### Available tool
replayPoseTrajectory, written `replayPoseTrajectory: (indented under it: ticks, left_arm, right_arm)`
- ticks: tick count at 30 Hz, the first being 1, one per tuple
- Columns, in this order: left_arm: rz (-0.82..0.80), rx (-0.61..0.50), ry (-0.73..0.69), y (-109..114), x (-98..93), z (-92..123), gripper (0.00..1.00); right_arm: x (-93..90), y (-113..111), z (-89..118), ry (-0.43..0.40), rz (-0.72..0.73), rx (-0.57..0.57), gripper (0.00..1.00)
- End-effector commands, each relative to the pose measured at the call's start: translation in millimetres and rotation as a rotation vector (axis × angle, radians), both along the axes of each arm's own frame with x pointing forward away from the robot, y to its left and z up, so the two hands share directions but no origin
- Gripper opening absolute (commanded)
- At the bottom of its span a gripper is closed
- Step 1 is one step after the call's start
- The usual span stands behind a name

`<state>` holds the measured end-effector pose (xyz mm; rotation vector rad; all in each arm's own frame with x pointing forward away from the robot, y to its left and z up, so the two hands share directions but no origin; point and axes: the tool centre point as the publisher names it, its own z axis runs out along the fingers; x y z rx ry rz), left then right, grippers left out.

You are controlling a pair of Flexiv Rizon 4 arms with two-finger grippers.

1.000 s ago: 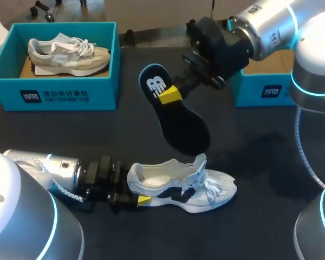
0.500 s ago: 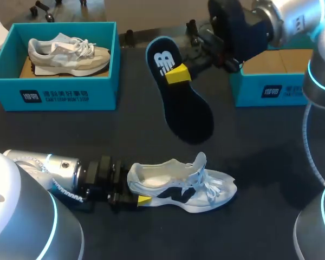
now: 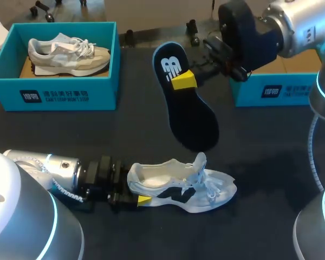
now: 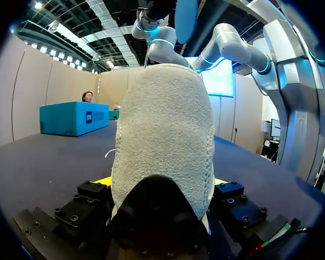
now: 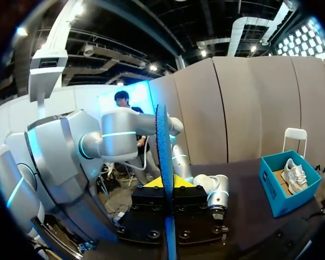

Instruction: Take the shoe out of the shoebox, open the shoe tongue, remove and reinsert the insole, then place the shoe into the shoebox

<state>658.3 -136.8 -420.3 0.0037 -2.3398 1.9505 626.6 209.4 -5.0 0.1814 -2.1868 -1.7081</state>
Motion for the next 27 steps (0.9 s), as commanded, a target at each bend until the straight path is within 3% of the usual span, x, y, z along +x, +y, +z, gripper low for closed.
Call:
replayPoseTrajectory:
  ticks: [1, 5, 10, 27]
  left_arm:
    - [0.002, 0.001, 0.0, 0.8, 1.6, -3.5, 0.0]
    - [0.002, 0.001, 0.0, 0.8, 1.6, -3.5, 0.0]
    - [0.002, 0.001, 0.0, 0.8, 1.6, -3.5, 0.0]
    - [0.002, 0.001, 0.0, 0.8, 1.6, -3.5, 0.0]
  right_arm:
    - [1.0, 2.2, -0.9, 0.0, 0.002, 0.0, 0.0]
    - [-0.9, 2.5, 1.5, 0.001, -0.006, -0.001, 0.0]
    - [-16.3, 1.6, 10.0, 0.008, -0.048, 0.007, 0.0]
    - [-49.8, -7.3, 43.3, 0.14, -0.137, 0.049, 0.0]
